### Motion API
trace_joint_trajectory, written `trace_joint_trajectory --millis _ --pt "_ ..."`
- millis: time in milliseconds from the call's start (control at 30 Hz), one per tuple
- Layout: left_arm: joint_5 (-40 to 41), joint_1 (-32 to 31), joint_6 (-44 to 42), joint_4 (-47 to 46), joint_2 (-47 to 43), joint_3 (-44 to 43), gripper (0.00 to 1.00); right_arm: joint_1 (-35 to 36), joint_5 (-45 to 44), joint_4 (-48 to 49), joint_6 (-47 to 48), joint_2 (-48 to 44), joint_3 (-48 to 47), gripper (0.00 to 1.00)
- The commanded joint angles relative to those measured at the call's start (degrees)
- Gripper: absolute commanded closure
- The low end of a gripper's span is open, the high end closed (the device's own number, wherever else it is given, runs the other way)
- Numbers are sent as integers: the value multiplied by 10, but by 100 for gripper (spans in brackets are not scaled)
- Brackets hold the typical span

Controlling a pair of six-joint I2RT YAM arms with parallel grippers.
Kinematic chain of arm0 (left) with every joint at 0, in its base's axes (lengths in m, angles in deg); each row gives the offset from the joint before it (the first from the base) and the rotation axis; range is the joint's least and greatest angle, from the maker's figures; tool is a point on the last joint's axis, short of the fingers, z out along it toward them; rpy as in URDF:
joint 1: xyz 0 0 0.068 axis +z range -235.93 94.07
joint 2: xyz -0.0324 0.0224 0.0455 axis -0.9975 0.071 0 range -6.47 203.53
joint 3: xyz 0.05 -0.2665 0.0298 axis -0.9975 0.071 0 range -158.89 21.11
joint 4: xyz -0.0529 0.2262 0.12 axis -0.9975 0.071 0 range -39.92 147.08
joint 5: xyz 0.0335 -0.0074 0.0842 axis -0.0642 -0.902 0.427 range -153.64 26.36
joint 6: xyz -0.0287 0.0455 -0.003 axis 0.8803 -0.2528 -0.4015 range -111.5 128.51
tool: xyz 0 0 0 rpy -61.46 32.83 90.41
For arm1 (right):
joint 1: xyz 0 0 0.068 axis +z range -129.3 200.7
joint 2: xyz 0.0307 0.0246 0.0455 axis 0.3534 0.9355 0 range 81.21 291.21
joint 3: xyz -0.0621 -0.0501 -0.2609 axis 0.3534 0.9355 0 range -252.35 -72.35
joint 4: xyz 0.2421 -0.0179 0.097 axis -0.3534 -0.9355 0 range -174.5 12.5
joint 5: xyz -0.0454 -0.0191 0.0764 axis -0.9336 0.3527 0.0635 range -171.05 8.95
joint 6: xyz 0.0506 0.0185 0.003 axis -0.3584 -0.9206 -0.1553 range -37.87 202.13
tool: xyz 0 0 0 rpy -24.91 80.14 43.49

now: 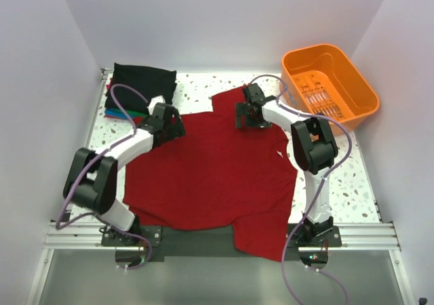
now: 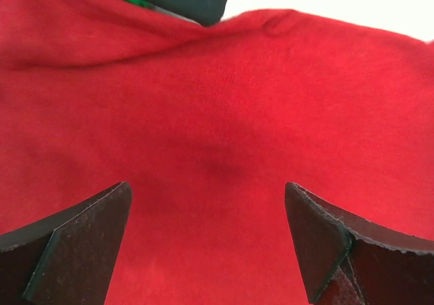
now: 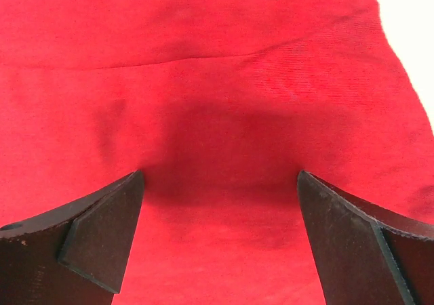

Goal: Fold and stack the t-shirts
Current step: Flatten the tshirt out

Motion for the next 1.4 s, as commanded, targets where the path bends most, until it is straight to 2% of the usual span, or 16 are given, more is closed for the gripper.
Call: trace_joint_trajectory --millis 0,367,633,833,933,1033,1167,1300,1367 --pt "-10 -1 -19 -49 49 -44 0 -29 -42 -15 -12 8 -17 1" --pt "-21 -1 -53 -18 258 -226 0 -108 -56 -33 -5 36 -16 1" --pt "-10 2 -83 25 386 -391 0 -128 -59 -50 26 99 -128 1" --pt "-4 12 -97 45 419 -442 0 -130 -50 -70 45 132 -194 1" --pt "-18 12 -103 47 395 -423 0 -129 -31 -58 56 105 -187 1" --pt "-33 10 -108 38 322 -394 0 -118 -20 -56 69 57 -178 1" --pt "-39 -2 -106 73 226 -364 0 -75 -27 -59 85 -27 -148 1" --pt "30 -34 -71 146 105 -298 0 -29 -47 -50 69 -131 -57 1" --pt "47 -41 -44 181 20 -219 0 2 -51 -39 56 -198 -13 1"
